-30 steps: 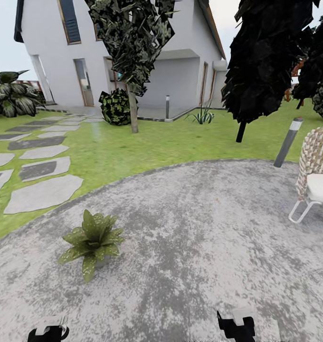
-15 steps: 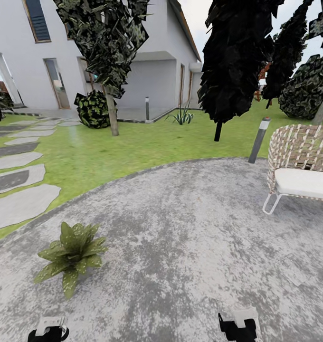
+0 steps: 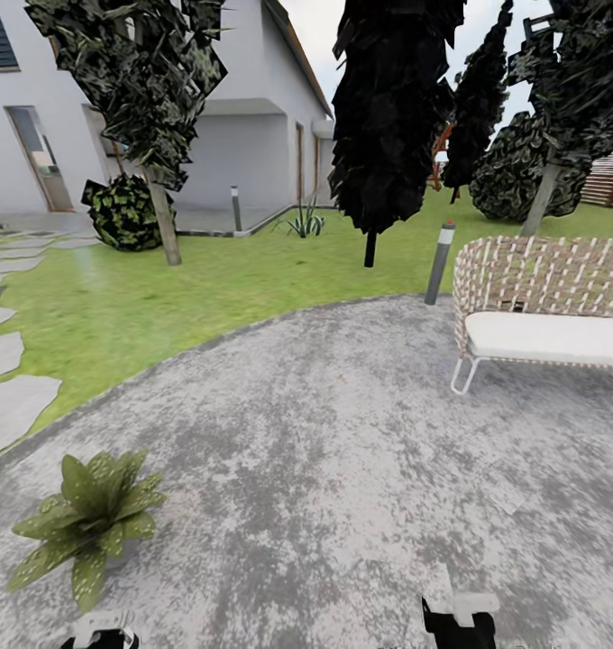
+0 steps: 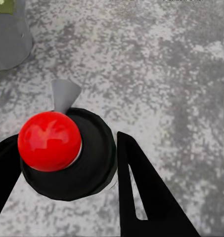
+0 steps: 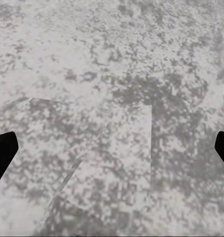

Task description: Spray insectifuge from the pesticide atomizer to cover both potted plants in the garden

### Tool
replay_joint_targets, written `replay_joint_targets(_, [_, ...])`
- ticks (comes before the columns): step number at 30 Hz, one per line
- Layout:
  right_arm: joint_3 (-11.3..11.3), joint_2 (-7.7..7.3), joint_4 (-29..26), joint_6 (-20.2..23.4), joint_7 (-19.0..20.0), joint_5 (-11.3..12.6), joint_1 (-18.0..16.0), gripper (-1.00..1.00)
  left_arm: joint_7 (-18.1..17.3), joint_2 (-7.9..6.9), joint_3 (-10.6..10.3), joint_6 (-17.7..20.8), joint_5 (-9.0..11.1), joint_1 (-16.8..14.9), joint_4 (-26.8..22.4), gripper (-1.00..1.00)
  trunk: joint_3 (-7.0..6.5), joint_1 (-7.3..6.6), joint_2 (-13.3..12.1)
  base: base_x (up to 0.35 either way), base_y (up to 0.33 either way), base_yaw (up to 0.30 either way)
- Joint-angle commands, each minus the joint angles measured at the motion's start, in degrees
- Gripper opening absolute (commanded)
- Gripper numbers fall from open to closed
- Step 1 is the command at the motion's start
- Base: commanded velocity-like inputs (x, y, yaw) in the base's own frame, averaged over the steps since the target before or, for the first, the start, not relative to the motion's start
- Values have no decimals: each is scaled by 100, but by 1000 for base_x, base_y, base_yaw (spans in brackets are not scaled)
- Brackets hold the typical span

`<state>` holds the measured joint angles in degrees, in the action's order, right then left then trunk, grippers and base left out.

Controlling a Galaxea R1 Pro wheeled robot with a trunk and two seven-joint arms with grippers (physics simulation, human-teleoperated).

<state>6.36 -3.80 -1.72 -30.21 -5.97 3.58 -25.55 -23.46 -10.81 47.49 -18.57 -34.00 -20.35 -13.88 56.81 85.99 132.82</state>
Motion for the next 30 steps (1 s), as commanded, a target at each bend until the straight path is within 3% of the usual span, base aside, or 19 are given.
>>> replay_joint_targets(1, [49,1,5,-16,-20,40,0,100,-27,0,50,-24,-46,-4,10,-100,-14,-24,-40,0,0,-300])
replay_joint_targets(7, [49,2,5,-13,-19,46,8,100,-27,-3,58,-24,-50,-4,20,-100,-121,-155,-280,0,0,-300])
replay_joint_targets(15, [49,2,5,-17,-19,46,14,100,-22,-2,62,-23,-57,-4,17,-100,-121,-155,-280,0,0,-300])
replay_joint_targets(17, [49,2,5,-15,-19,46,15,100,124,-1,72,-12,-50,-4,17,-100,-121,-155,-280,0,0,-300])
replay_joint_targets(19, [48,9,5,-18,-19,46,15,100,548,16,75,-21,-41,-4,28,-100,-121,-155,-280,0,0,-300])
replay_joint_targets(22, [49,6,5,-16,-19,46,15,100,888,106,57,-30,-65,-4,27,-100,-121,-155,-280,0,0,-300])
replay_joint_targets(30, [49,11,4,-11,-21,47,15,100,966,149,32,-33,-98,-3,26,-100,-121,-155,-280,0,0,-300])
